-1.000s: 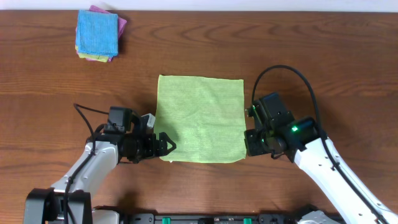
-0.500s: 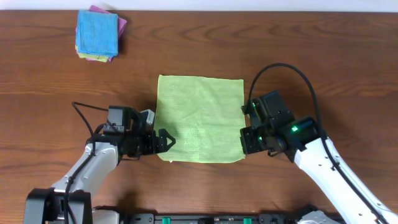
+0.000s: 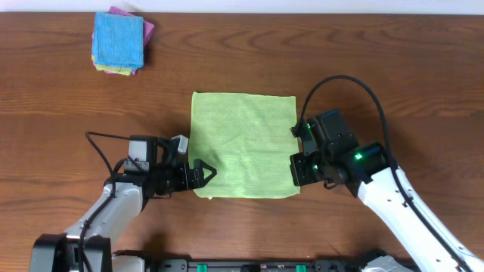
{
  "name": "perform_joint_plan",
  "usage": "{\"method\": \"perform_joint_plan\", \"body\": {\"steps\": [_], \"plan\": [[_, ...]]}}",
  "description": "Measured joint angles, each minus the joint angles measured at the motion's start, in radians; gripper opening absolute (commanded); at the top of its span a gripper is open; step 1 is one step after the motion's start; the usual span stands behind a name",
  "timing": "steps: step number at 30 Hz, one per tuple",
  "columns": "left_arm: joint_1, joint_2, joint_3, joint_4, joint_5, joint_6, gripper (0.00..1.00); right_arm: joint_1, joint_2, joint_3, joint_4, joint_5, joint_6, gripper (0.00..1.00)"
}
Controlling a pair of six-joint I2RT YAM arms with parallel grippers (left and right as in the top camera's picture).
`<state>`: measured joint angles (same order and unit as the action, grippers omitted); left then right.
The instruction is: Fold the cloth
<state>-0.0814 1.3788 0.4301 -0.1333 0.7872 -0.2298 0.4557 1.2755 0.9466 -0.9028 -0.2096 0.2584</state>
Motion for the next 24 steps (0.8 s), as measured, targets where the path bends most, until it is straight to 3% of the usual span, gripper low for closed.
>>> {"method": "perform_joint_plan", "body": {"steps": [10, 24], "plan": [[0.000, 0.001, -0.018, -0.122, 0.127, -0.036, 0.96, 0.000, 0.000, 0.000, -0.005, 0.000, 0.000, 0.01], [0.000, 0.018, -0.043, -0.102, 0.217, -0.062, 0.98, 0.000, 0.000, 0.000, 0.004, 0.000, 0.000, 0.02]]}}
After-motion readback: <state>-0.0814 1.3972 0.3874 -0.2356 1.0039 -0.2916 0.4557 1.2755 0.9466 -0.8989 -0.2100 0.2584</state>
